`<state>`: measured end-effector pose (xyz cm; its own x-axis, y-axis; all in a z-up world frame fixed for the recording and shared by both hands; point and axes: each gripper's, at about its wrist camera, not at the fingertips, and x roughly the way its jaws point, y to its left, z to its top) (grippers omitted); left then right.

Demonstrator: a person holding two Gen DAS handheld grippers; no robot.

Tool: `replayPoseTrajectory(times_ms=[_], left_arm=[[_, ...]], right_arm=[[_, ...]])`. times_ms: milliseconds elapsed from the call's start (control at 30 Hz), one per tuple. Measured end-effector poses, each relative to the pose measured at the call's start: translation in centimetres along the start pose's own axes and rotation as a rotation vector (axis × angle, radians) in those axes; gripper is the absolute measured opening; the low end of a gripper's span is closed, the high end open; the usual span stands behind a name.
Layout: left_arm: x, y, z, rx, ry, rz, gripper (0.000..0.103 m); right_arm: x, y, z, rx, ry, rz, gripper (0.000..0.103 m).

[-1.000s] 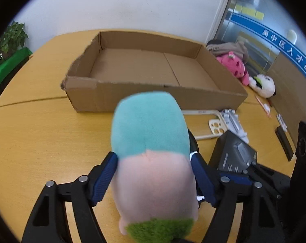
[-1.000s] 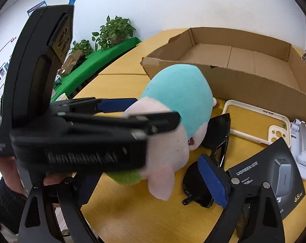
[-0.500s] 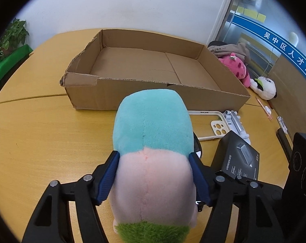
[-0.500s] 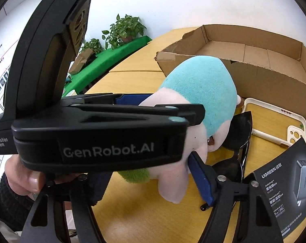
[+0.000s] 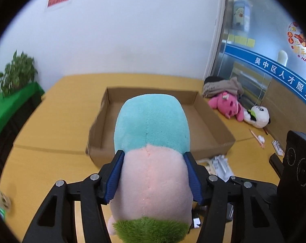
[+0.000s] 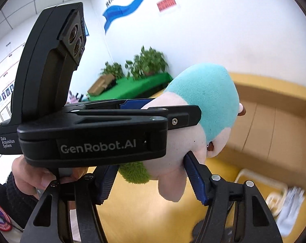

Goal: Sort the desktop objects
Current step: 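Carry the plush pig with the left tool into the box and release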

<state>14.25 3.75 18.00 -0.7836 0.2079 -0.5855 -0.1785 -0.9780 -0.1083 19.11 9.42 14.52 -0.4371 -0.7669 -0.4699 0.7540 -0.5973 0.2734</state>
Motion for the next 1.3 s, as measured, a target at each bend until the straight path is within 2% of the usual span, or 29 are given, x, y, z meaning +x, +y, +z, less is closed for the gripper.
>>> replayPoseTrajectory(times_ms=[100,200,300,367,400,467,500,533,567,600,633,733,833,867,900,967,1000,1033,1067,1100,1133,1167,1233,1300], left_arm=[[-1.1,-0.8,4.0,0.042,-0.072,0.007,0.057],[-2.0,-1.0,7.8,0.057,-0.131,-0.002,0.052],[-2.4,-1.2,12.0,0.055,-0.166,-0.025,0.043],[-2.9,-1.5,14.5,0.055,-0.192,-0.052,0.03],[-3.2,-1.7,15.8,0.058,-0.207,-0.071,0.027],[-3.6,-2.7,17.8,0.083,-0.235,-0.083,0.015],[-3.5,-3.3,18.6,0.104,-0.244,-0.084,0.011],[-3.3,-3.8,19.2,0.122,-0.248,-0.092,0.008],[-2.9,-4.4,19.5,0.139,-0.239,-0.117,0.004],[-2.1,-4.9,19.7,0.146,-0.221,-0.139,0.001],[-1.2,-5.1,19.6,0.142,-0.204,-0.148,0.002],[3.0,-4.8,18.4,0.136,-0.132,-0.155,0.002],[6.0,-2.7,17.1,0.082,-0.078,-0.167,0.002],[6.8,-1.6,16.6,0.064,-0.063,-0.159,0.003],[7.6,-0.5,16.1,0.044,-0.048,-0.148,0.003],[9.1,1.6,15.3,0.016,-0.012,-0.143,0.003],[10.1,2.5,14.9,0.004,0.009,-0.138,0.004],[10.9,3.3,14.6,-0.003,0.031,-0.129,0.011],[12.0,4.0,14.3,-0.006,0.058,-0.119,0.026],[13.4,4.7,13.9,-0.009,0.09,-0.112,0.036],[14.9,5.3,13.6,-0.016,0.118,-0.108,0.054],[16.2,5.7,13.3,-0.025,0.142,-0.11,0.063],[19.2,6.4,12.6,-0.054,0.216,-0.14,0.073],[22.8,7.0,11.5,-0.105,0.322,-0.191,0.074]], right_arm=[[-1.6,-0.2,4.1,-0.054,-0.052,-0.013,0.07],[-2.6,-1.6,8.0,-0.065,-0.087,0.003,0.07],[-3.2,-3.0,11.8,-0.069,-0.105,0.007,0.07],[-3.6,-3.7,13.8,-0.076,-0.112,0.003,0.069],[-3.9,-4.0,14.8,-0.081,-0.119,0.004,0.068],[-4.5,-4.7,16.9,-0.094,-0.131,0.003,0.059],[-4.6,-4.9,17.7,-0.107,-0.133,0.007,0.051],[-4.6,-5.0,18.2,-0.117,-0.133,0.01,0.029],[-4.4,-5.2,18.7,-0.127,-0.123,0.018,0.014],[-4.1,-5.4,18.8,-0.13,-0.114,0.032,0.004],[-4.0,-6.0,18.9,-0.111,-0.114,0.066,0.004],[-3.6,-7.9,17.9,-0.089,-0.104,0.024,0.005],[-2.3,-10.6,14.9,-0.033,-0.043,0.014,0.005],[-1.6,-11.9,13.4,-0.005,-0.006,0.011,0.006],[-1.2,-13.1,12.3,0.023,0.022,0.003,0.014],[-1.0,-15.6,10.6,0.089,0.049,-0.037,0.046],[-1.1,-16.7,10.0,0.117,0.052,-0.052,0.077],[-1.4,-17.9,9.5,0.143,0.044,-0.077,0.097],[-1.5,-19.1,9.5,0.162,0.031,-0.108,0.1],[-1.7,-20.4,9.3,0.188,0.022,-0.144,0.1],[-1.7,-21.5,9.2,0.215,0.028,-0.158,0.101],[-1.5,-22.4,9.2,0.246,0.04,-0.161,0.102],[0.1,-24.7,9.0,0.323,0.097,-0.172,0.103],[1.7,-26.5,7.9,0.369,0.182,-0.211,0.103]])
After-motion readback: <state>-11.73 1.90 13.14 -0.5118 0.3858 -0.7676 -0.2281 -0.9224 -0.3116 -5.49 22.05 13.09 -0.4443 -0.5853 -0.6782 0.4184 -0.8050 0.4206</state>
